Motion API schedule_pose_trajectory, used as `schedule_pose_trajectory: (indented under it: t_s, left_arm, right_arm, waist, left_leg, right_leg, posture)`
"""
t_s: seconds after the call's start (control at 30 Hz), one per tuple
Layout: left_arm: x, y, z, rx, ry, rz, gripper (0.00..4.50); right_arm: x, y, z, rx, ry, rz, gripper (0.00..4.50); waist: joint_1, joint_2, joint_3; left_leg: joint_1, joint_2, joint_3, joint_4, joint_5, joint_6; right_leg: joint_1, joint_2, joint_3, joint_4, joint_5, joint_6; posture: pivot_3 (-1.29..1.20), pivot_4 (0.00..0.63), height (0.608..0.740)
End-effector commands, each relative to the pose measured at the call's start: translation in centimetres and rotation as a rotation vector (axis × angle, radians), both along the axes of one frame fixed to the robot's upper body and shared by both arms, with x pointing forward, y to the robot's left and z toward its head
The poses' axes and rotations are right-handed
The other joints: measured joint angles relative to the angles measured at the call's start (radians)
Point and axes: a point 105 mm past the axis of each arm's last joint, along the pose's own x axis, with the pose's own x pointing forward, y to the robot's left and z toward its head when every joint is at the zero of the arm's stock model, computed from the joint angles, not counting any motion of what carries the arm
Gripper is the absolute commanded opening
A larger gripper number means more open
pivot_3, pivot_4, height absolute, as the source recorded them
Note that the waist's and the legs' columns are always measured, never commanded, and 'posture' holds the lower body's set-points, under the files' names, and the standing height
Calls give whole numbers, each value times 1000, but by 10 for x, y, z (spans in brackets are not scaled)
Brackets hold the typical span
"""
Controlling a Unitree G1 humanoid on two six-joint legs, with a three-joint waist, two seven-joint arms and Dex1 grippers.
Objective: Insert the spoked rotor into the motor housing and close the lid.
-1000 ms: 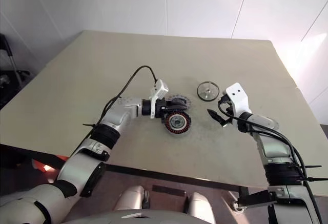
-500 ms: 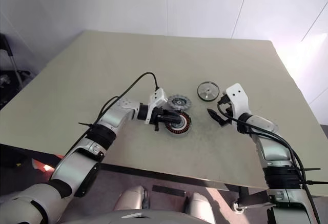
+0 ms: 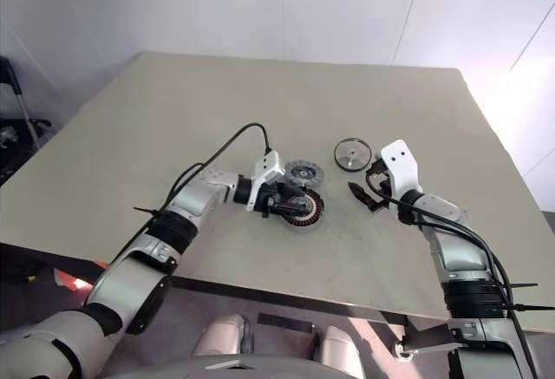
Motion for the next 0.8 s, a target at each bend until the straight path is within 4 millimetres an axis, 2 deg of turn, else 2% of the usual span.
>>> schedule_pose_trajectory:
  t_s: [0.03,0.23,0.33,0.37,0.5,0.73,0.8]
  left_arm:
    - [21,13,38,-121,-49,99,2603]
    - [46,54,80,-295,-76,298,2603]
    - [50,73,83,-307,-91,378,2603]
    - [51,77,82,-303,-90,399,2627]
    - [47,88,71,-294,-67,448,2640]
    - [44,91,63,-288,-51,491,2640]
    - [44,93,62,-287,-48,501,2640]
  right_arm:
    - [-6,16,19,34,-66,83,4500]
    - [-23,36,26,90,-60,192,4500]
    - [-33,49,21,117,-27,251,4500]
    - [-34,52,19,117,-17,260,4313]
    - [-34,66,17,130,-10,294,3232]
    - [-38,89,12,143,11,367,600]
    - [-40,93,13,147,13,386,43]
  waist:
    - [0,0,0]
    - [1,0,0]
    - [0,0,0]
    - [0,0,0]
    - [-1,0,0]
    - [1,0,0]
    - [0,0,0]
  left_leg:
    - [0,0,0,0,0,0]
    - [0,0,0,0,0,0]
    - [0,0,0,0,0,0]
    - [0,0,0,0,0,0]
    - [0,0,0,0,0,0]
    - [0,0,0,0,-1,-1]
    - [0,0,0,0,-1,-1]
  right_leg:
    - [0,0,0,0,0,0]
    - [0,0,0,0,0,0]
    - [0,0,0,0,0,0]
    - [0,0,0,0,0,0]
    - [0,0,0,0,0,0]
    - [0,0,0,0,0,0]
    - [0,0,0,0,0,0]
  posture:
    - [0,0,740]
    - [0,0,740]
    - [0,0,740]
    - [0,0,740]
    - [0,0,740]
    - [0,0,740]
    - [0,0,740]
